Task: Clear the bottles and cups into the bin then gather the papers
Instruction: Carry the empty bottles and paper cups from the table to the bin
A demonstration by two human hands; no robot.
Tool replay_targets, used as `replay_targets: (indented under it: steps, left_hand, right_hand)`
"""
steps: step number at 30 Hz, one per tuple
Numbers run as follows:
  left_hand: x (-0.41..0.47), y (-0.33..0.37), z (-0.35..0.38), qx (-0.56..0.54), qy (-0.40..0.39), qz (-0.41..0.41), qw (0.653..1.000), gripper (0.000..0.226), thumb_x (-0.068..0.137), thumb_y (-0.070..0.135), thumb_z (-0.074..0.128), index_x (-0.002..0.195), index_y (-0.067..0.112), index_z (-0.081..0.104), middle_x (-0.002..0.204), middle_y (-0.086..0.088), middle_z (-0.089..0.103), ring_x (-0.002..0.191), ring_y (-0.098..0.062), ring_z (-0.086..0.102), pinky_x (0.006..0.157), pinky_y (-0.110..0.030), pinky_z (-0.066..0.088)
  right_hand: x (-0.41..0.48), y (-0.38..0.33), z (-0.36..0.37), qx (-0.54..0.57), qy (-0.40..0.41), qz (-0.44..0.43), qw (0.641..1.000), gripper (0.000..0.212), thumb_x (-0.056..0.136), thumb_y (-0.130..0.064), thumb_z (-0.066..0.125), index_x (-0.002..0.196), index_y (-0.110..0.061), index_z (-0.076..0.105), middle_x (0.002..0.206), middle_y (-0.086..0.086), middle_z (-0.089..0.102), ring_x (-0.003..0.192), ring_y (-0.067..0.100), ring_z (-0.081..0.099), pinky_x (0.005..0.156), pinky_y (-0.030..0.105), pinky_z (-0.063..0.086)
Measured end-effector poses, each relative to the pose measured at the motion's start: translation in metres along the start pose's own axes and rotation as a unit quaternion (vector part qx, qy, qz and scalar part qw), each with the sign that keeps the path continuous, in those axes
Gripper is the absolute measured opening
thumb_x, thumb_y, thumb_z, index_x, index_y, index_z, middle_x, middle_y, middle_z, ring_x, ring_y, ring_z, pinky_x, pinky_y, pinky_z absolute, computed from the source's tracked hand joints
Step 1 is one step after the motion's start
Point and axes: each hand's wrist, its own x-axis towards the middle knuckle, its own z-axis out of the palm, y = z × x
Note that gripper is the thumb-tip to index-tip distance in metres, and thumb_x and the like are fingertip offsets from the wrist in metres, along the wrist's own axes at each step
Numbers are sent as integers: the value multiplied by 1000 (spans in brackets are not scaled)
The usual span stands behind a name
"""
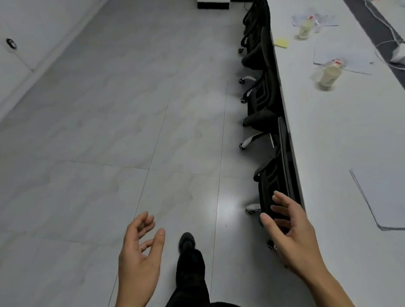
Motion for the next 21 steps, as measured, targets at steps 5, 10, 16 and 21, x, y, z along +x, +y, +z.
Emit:
replay_targets:
  steps: [5,10,16,21]
  left_hand:
    - [180,48,21,9,-38,6,999,41,92,18,64,128,32,51,123,12,63,116,-1,58,88,-20,47]
    - [334,125,63,14,-102,46,994,39,92,15,64,127,29,53,122,11,64,116,-3,59,91,-26,48]
    - [475,166,162,39,-175,67,981,39,92,16,65,123,37,53,122,12,64,115,-2,59,90,-25,47]
    - [582,184,257,61,-203,63,975,40,92,16,65,123,38,52,123,14,63,115,0,59,88,-20,48]
  right_hand:
    - [136,-44,51,13,29,30,999,55,87,-38,69,138,-38,49,126,-22,55,114,-1,58,93,38,55]
    - [247,-87,61,39,96,49,993,56,88,-35,69,139,-39,47,129,-19,55,116,1,57,95,32,51]
    - [384,-88,67,72,188,92,975,54,89,-27,70,138,-36,50,130,-23,55,119,-1,56,97,35,51]
    - [530,-68,69,93,199,122,968,54,89,-27,71,138,-34,49,131,-23,54,118,-3,55,100,40,51]
